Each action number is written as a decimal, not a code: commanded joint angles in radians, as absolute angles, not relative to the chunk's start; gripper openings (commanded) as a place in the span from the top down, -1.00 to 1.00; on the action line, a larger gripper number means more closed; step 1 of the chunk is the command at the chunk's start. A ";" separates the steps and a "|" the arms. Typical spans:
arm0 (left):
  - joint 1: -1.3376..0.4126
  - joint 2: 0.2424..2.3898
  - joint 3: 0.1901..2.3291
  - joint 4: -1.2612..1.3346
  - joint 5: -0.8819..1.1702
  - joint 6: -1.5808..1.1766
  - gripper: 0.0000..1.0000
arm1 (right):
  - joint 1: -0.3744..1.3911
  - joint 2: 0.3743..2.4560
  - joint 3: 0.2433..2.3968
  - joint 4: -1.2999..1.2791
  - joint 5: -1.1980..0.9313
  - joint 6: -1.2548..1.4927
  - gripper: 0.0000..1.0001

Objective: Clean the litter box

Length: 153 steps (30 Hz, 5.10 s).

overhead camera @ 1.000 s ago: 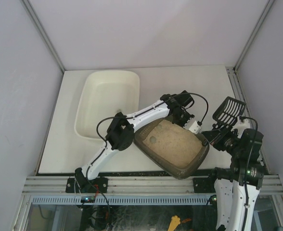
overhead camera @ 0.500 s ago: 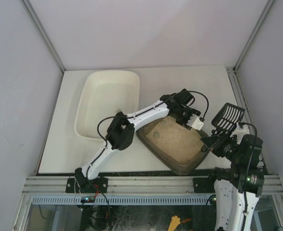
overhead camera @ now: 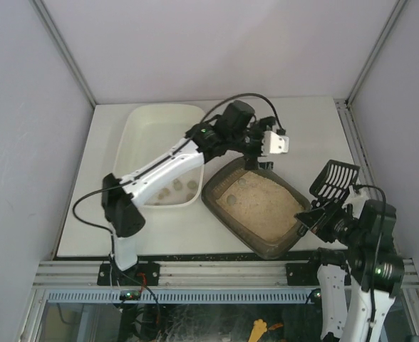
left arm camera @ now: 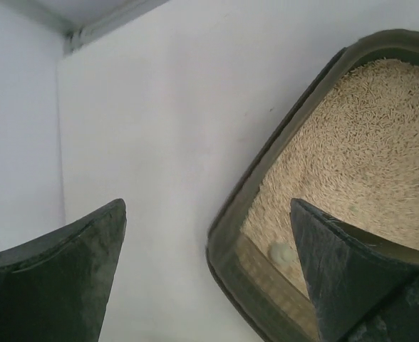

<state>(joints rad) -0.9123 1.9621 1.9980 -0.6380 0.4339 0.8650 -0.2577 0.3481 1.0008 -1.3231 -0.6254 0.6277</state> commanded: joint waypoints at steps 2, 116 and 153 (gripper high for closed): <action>-0.830 1.739 1.782 -0.452 0.178 0.289 -0.99 | -0.137 0.543 1.074 -1.395 -0.616 0.543 1.00; -0.605 2.027 1.744 -0.805 -0.022 -0.870 -0.99 | 0.591 0.799 1.237 -1.157 0.119 0.241 1.00; -0.511 1.762 1.429 -0.579 0.216 -1.053 -0.99 | 0.591 1.476 1.410 -1.503 -0.396 0.660 1.00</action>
<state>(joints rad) -0.5140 1.7931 1.4403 -0.6598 0.1814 -0.9966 0.5640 1.3991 1.3144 -1.4204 -0.4770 0.6365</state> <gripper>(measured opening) 0.996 0.130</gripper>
